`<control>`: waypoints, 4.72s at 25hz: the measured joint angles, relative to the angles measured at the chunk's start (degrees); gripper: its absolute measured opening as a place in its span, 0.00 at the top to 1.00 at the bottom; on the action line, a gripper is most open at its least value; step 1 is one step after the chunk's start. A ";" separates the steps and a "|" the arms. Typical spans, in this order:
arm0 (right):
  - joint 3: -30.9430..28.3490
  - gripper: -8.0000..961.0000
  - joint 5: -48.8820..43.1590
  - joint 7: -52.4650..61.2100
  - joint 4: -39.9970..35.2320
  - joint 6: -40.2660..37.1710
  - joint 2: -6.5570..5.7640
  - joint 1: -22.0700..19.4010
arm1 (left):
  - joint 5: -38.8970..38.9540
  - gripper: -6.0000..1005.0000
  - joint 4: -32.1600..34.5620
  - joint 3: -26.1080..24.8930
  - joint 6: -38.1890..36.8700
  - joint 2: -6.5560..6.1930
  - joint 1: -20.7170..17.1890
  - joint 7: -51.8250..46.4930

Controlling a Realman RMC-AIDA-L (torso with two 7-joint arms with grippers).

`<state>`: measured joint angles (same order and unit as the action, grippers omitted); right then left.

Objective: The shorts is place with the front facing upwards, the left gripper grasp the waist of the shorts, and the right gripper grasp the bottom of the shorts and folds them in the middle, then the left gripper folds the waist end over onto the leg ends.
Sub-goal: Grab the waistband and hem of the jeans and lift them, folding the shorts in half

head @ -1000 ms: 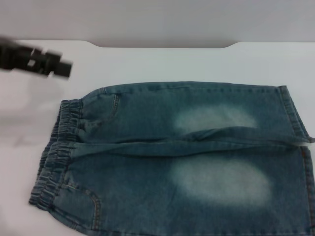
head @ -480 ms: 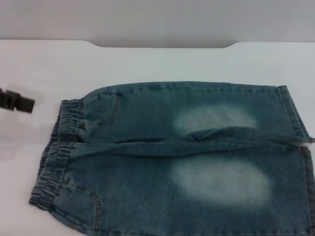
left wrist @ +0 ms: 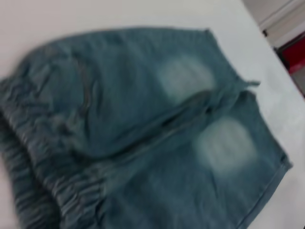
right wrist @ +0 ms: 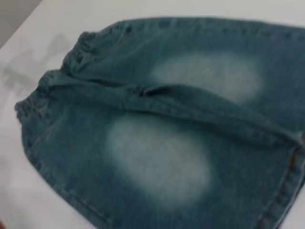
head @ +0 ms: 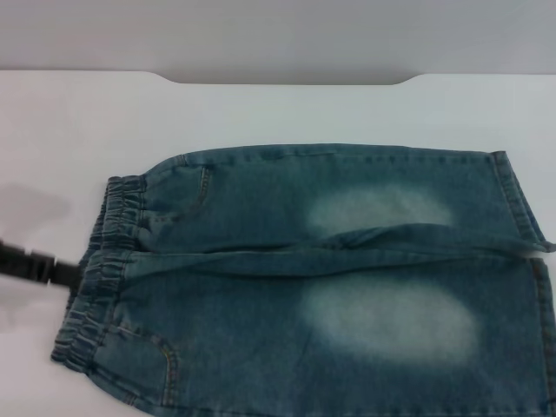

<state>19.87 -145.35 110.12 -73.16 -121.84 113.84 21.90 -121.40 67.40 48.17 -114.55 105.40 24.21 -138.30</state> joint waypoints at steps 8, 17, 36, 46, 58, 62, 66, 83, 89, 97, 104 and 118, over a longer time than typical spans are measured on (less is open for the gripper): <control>1.83 0.57 -1.75 -1.68 5.80 4.33 0.02 -0.17 | -5.11 0.19 -1.64 -0.14 1.49 1.57 -2.07 3.06; 1.84 0.57 -1.66 -2.84 9.32 5.90 0.35 0.16 | -8.25 0.19 -5.02 -1.64 7.26 3.17 -2.72 5.52; 1.52 0.57 -1.55 -2.67 9.45 6.81 1.51 0.78 | -12.43 0.19 -11.41 -1.53 11.24 3.11 -2.37 8.95; 1.81 0.57 -1.51 -2.69 9.44 7.15 2.00 1.11 | -14.80 0.19 -12.99 -1.22 13.03 4.48 -1.84 10.28; 1.90 0.57 -1.75 -2.52 9.45 6.76 1.95 2.28 | -16.21 0.19 -14.39 -1.18 13.87 5.43 -0.64 11.15; 1.93 0.57 -1.79 -2.53 9.44 6.87 1.94 2.36 | -17.01 0.19 -14.41 -1.15 13.85 5.98 -0.13 11.23; 1.93 0.57 -1.81 -2.59 9.73 7.10 1.81 2.36 | -17.13 0.19 -14.41 -1.14 13.72 6.22 0.28 11.23; 1.44 0.57 -1.65 -2.81 10.15 7.38 1.36 2.35 | -19.45 0.33 -14.41 -1.07 13.46 6.04 1.34 10.66; 1.39 0.57 -1.53 -2.81 10.15 7.45 1.27 2.45 | -21.26 0.64 -14.41 -1.06 13.33 6.40 1.84 10.66; 1.43 0.57 -1.51 -2.81 10.15 8.04 1.21 2.48 | -21.37 0.78 -14.41 -1.06 12.86 6.56 2.10 10.97; 1.56 0.57 -1.51 -2.81 10.15 8.04 1.21 2.39 | -21.42 0.81 -14.41 -1.06 12.65 6.57 2.15 11.07; 1.40 0.57 -1.51 -2.63 10.15 8.15 1.21 2.11 | -21.42 0.96 -14.37 0.25 12.37 6.87 2.18 11.38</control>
<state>21.27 -146.86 107.49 -63.02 -113.69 115.04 24.01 -142.82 53.03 48.42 -102.18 112.27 26.40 -126.92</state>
